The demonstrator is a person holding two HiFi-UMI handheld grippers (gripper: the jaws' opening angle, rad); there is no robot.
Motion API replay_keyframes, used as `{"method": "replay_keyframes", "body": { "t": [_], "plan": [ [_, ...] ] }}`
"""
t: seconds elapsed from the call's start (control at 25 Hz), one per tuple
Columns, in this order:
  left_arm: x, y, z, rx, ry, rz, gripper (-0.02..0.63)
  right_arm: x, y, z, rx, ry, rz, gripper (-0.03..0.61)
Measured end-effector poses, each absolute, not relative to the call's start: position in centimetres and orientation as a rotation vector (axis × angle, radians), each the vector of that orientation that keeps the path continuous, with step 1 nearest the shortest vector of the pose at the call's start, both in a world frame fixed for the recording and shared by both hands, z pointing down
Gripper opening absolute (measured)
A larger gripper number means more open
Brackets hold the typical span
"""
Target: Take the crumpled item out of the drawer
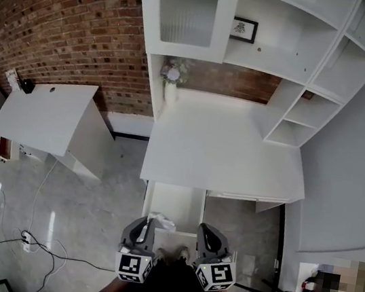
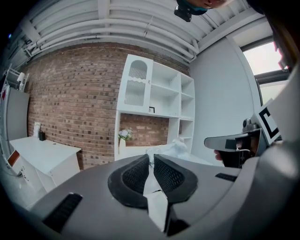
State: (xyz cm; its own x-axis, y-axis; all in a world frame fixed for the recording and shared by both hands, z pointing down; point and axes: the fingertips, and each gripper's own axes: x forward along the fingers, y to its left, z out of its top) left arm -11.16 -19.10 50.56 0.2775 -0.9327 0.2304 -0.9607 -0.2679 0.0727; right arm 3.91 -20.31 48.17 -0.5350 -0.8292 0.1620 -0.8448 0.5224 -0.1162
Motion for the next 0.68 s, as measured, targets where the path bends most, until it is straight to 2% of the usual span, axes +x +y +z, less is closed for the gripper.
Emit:
{"method": "replay_keyframes", "body": {
  "t": [0.68],
  "plan": [
    [-10.84,-18.51,50.33,2.360,-1.778,0.188,0.052,3.96,-19.86,48.09,1.471,-2.676,0.259,0.012]
  ]
}}
